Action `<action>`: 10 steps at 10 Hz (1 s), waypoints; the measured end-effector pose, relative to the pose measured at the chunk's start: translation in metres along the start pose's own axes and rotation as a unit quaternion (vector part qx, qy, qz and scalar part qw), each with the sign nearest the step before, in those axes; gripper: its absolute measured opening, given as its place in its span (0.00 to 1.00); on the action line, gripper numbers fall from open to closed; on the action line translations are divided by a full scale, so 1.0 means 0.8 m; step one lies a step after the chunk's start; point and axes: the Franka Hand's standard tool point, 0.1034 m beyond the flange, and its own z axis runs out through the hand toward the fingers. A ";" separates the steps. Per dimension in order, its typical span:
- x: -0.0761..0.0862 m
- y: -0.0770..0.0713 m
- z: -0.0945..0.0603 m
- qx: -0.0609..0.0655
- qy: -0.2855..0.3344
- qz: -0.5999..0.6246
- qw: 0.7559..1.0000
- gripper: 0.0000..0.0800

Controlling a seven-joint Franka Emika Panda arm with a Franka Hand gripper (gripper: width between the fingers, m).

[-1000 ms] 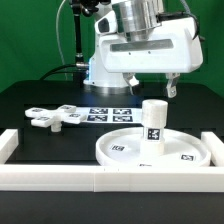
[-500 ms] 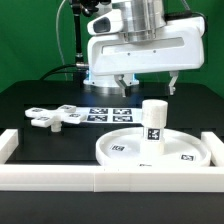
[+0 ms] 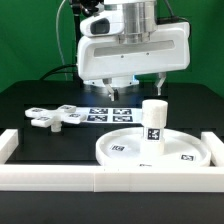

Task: Assemble round table

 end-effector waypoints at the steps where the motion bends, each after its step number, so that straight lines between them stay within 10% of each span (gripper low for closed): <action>1: -0.002 0.008 0.000 -0.006 0.003 -0.056 0.998 0.81; 6: -0.053 0.110 -0.006 -0.038 0.013 -0.138 0.990 0.81; 10: -0.057 0.113 -0.004 -0.039 0.012 -0.137 0.990 0.81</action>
Offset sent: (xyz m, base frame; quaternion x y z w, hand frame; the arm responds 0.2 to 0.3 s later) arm -0.0246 -0.0626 0.0014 -0.0236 0.0281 -0.0563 0.9977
